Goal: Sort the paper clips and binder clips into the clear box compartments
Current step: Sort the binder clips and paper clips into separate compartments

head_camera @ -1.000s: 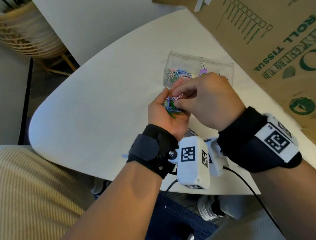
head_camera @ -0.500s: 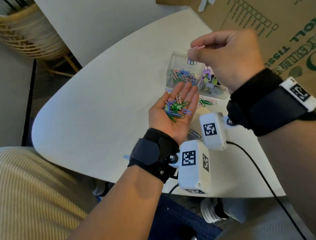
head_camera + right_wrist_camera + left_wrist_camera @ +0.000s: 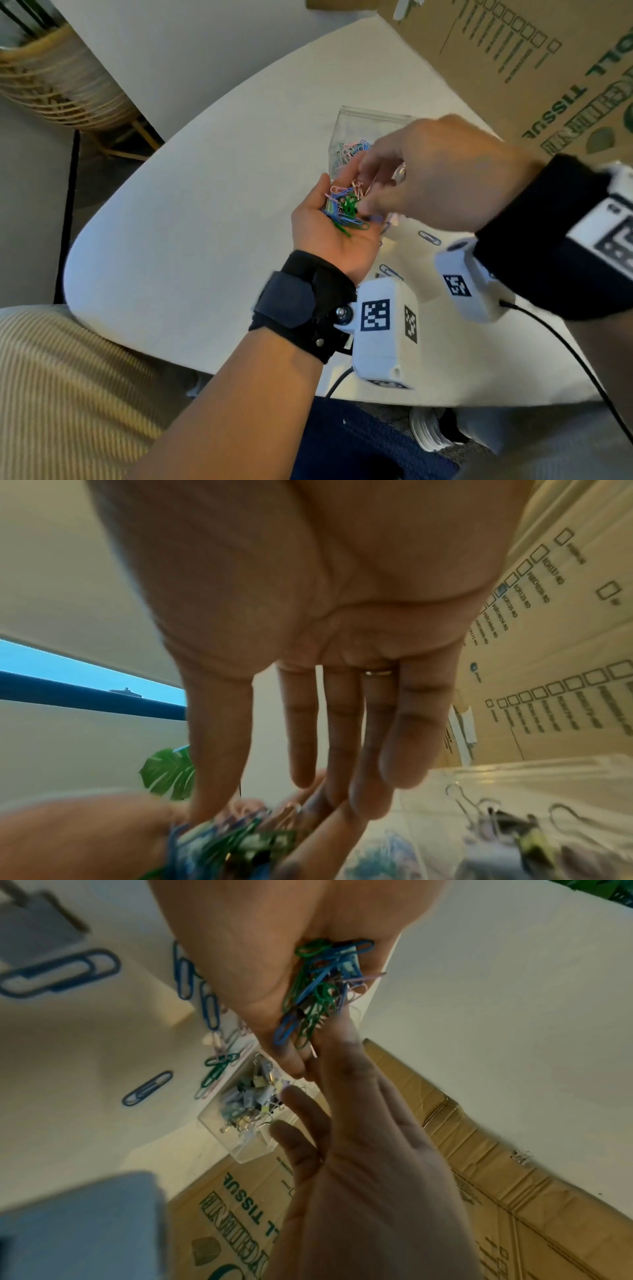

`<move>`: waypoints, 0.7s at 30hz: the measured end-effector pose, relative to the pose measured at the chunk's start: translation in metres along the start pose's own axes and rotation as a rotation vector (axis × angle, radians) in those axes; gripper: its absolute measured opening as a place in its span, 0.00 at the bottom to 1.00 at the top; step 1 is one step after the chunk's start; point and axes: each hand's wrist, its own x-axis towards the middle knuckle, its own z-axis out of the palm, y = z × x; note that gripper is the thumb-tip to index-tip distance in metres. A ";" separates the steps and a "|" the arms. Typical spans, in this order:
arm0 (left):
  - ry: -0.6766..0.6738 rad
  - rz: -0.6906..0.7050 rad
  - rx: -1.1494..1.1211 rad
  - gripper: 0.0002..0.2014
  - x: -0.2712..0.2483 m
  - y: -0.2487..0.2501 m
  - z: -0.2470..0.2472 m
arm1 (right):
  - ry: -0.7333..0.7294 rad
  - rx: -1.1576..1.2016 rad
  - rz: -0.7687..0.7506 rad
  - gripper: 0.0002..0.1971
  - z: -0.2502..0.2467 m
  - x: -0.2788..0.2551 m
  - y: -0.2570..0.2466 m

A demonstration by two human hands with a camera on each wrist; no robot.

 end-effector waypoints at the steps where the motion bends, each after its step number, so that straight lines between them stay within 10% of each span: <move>1: -0.013 -0.002 0.008 0.26 0.001 0.000 0.000 | 0.006 0.006 -0.007 0.08 0.005 -0.003 0.000; 21: -0.025 -0.047 -0.085 0.24 -0.002 -0.009 0.002 | 0.185 0.139 0.027 0.14 0.044 -0.006 -0.003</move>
